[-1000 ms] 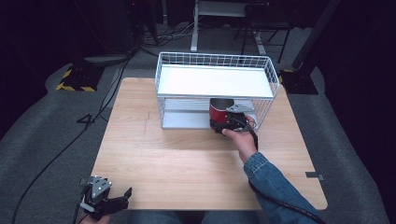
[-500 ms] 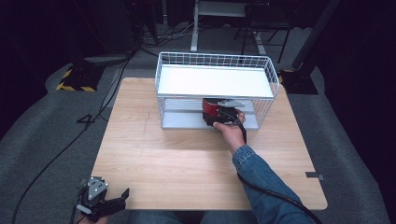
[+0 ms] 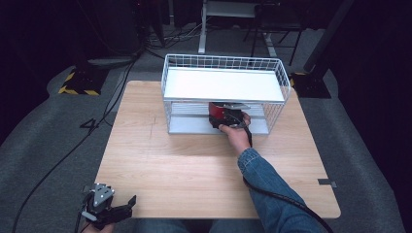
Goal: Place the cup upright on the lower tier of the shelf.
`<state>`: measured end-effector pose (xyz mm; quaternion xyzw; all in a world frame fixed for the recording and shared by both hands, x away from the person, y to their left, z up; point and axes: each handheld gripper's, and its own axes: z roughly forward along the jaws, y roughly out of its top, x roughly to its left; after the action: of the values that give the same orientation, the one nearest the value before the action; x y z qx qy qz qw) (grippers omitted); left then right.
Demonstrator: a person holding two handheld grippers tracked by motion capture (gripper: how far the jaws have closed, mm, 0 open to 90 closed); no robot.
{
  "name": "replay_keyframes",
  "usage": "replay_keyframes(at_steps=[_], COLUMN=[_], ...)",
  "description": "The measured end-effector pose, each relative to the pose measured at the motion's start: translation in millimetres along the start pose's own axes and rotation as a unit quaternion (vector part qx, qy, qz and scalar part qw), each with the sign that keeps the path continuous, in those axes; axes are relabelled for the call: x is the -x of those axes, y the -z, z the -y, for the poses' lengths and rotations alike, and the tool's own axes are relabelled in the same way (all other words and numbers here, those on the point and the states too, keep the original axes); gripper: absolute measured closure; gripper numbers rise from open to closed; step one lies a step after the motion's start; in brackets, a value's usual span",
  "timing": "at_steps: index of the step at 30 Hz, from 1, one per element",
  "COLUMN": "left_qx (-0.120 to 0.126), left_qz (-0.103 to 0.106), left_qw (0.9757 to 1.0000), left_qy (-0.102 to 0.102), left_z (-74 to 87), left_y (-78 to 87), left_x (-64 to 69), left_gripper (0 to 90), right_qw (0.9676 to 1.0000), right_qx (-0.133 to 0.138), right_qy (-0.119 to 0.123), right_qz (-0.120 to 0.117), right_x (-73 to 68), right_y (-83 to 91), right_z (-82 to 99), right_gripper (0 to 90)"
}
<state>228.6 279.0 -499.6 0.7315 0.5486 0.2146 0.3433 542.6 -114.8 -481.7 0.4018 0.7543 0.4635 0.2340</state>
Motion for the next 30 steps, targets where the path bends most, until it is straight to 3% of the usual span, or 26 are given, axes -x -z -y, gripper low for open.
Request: replay_keyframes(at_steps=[6, 11, 12, 15, 18, 20, 22, 24, 30], left_qx=[-0.002, -0.004, -0.004, -0.008, -0.008, -0.007, -0.007, -0.005, -0.003], left_qz=[0.003, 0.007, 0.007, 0.010, 0.011, 0.013, 0.012, 0.013, 0.014], left_qw=[1.0000, 1.0000, 1.0000, 0.9998, 0.9998, 0.9997, 0.9997, 0.9997, 0.9996], left_qy=[-0.004, -0.006, -0.006, -0.012, -0.017, -0.017, -0.019, -0.021, -0.024], left_z=[-0.4, -1.0, -1.4, -2.6, -3.7, -4.5, -5.9, -6.7, -9.4], left_y=[-1.1, -1.5, -1.9, -3.7, -5.0, -5.2, -4.8, -5.1, -6.8], left_x=[1.2, 2.0, 2.3, 3.7, 5.9, 6.7, 7.4, 8.0, 10.2], left_gripper=[5.5, 5.5, 5.5, 5.6, 5.6, 5.8, 5.9, 5.9, 5.9], right_qw=[0.9999, 0.9999, 0.9997, 0.9997, 0.9995, 0.9989, 0.9993, 0.9988, 0.9980], right_qx=[-0.001, 0.004, -0.004, -0.003, -0.005, -0.023, -0.017, -0.029, -0.030], right_qy=[-0.010, -0.001, -0.016, -0.010, 0.000, -0.017, -0.001, -0.011, 0.013], right_qz=[-0.011, -0.015, -0.020, -0.023, -0.030, -0.037, -0.033, -0.039, -0.054], right_x=[2.8, 5.1, 3.8, 6.8, 8.0, 5.7, 7.9, 6.3, 4.2], right_y=[-0.9, 1.0, 3.7, 8.0, 16.8, 24.4, 29.5, 38.5, 64.6], right_z=[-1.1, -0.4, -0.4, -1.1, -2.9, -2.9, -2.8, -2.1, -1.6], right_gripper=[15.2, 14.2, 14.0, 12.2, 8.2, 7.4, 7.5, 7.4, 7.4])
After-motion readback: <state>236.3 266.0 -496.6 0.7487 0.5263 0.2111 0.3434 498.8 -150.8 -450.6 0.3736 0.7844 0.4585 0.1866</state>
